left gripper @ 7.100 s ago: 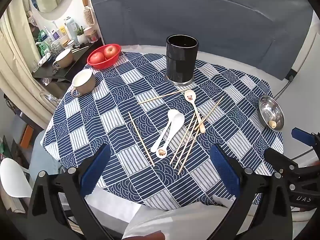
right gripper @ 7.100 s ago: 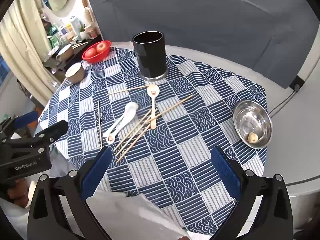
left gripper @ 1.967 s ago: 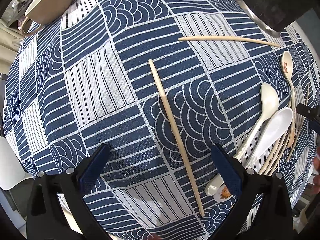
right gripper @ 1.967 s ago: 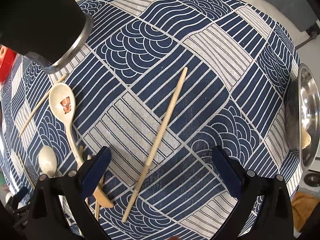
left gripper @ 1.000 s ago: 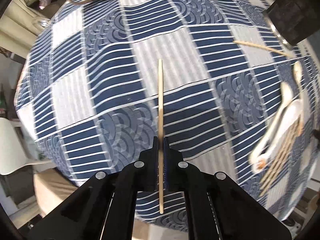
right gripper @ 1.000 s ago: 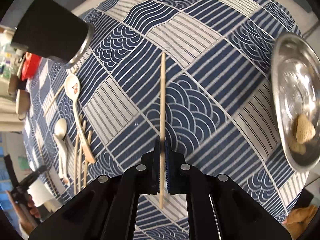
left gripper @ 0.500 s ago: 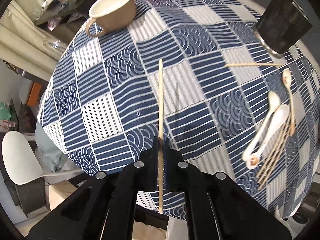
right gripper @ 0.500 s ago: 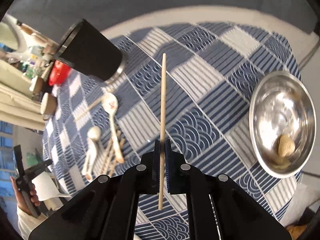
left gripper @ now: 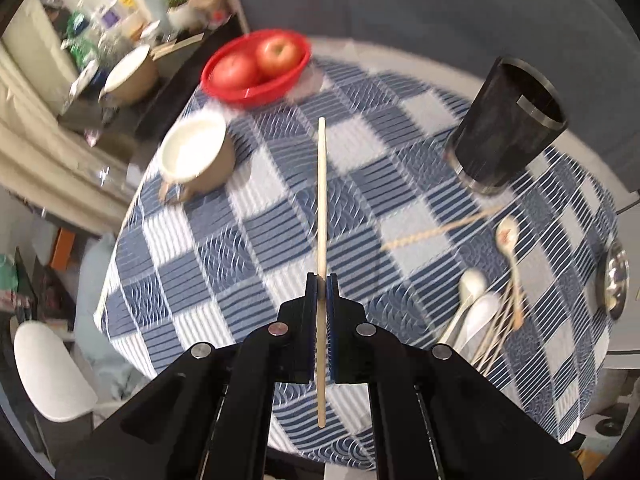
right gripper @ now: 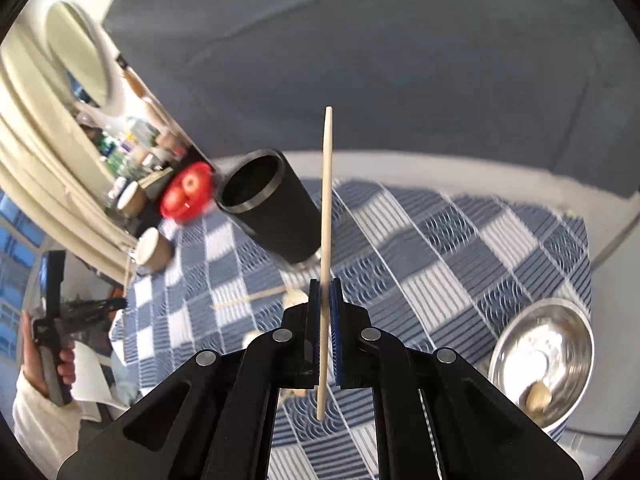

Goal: Organize utensils
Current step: 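Lift both held chopsticks upright and carry them over the black cup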

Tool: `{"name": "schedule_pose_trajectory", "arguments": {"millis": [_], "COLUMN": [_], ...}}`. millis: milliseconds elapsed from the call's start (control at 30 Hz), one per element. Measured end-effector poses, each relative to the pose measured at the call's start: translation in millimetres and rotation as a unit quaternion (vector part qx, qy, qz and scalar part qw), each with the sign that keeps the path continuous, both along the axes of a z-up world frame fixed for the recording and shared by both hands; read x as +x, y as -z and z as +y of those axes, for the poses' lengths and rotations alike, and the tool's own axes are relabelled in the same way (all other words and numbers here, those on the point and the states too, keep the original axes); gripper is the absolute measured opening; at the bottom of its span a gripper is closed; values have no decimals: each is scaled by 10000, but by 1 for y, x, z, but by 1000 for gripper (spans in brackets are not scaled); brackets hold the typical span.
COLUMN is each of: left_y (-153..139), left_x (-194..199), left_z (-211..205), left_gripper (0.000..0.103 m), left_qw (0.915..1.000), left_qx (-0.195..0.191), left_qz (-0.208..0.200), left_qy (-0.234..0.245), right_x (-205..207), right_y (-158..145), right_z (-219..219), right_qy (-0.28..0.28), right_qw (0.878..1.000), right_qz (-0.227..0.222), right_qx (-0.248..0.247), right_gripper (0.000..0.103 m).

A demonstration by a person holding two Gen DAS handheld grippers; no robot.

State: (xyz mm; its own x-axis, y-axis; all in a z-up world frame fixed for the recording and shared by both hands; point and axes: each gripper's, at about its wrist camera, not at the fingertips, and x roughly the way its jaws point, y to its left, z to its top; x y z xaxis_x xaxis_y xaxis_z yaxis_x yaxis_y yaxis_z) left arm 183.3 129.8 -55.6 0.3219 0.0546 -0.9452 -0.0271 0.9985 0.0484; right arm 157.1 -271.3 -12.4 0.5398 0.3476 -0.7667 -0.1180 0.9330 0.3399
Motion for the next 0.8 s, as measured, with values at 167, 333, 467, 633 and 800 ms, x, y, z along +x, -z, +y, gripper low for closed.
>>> {"name": "schedule_pose_trajectory", "arguments": {"millis": [167, 333, 467, 633, 800], "left_y": [-31, -58, -74, -89, -94], "left_x": [29, 61, 83, 109, 136], "left_z": [-17, -33, -51, -67, -79], "left_gripper": [5, 5, 5, 5, 5], "left_qw": [9991, 9962, 9923, 9844, 9804], "left_qx": [-96, -238, -96, -468, -688], "left_qz": [-338, -659, -928, -1216, -1263], "left_qy": [253, 508, 818, 1185, 1346], "right_x": [16, 33, 46, 61, 77], "right_y": [-29, -45, -49, -50, -51], "right_z": [13, 25, 35, 49, 61], "right_qy": [-106, -79, -64, -35, 17], "right_qw": [9994, 9985, 9973, 9954, 9909], "right_qz": [-313, -521, -694, -879, -1149], "right_qx": [75, 147, 208, 367, 706], "right_gripper": [5, 5, 5, 5, 5]}}
